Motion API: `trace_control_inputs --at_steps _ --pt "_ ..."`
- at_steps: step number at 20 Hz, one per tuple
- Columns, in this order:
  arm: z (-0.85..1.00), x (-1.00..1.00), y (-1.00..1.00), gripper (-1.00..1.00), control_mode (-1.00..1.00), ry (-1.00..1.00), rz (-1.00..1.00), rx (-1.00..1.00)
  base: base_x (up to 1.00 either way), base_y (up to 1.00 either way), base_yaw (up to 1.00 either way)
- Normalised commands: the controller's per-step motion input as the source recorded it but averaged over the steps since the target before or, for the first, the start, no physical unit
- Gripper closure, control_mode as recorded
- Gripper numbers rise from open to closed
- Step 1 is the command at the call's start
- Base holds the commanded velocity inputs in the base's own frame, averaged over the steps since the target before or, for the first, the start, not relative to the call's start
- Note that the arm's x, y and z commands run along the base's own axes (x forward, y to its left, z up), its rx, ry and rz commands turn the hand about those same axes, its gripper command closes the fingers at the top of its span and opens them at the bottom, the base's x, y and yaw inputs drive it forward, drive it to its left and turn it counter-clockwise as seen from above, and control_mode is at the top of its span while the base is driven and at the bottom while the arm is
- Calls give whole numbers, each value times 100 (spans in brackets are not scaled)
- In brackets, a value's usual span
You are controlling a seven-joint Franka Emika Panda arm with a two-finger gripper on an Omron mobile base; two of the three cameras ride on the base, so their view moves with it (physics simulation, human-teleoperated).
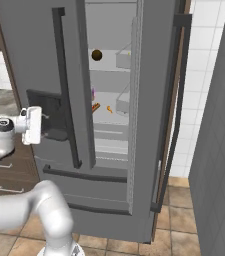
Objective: Place the tupperware on the second highest shelf of the fridge. Make space for the tupperware among the existing items by rearranging them on the shelves if needed. Close the fridge door when finished.
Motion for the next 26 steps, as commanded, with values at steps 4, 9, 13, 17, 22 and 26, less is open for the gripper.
trace_control_inputs --at_steps 4,9,13,17,22,26 --pt "0 75 -54 -100 -100 2 15 7 0 0 0" --pt "0 88 -43 -100 -100 6 18 6 0 0 0" --pt "2 61 -20 -100 -100 5 24 2 0 0 0" --pt "56 -52 16 -100 -100 -17 18 0 0 0 0" --pt "96 -58 22 -100 -100 -23 13 1 0 0 0" --pt "78 -68 7 -100 -100 -11 14 13 0 0 0"
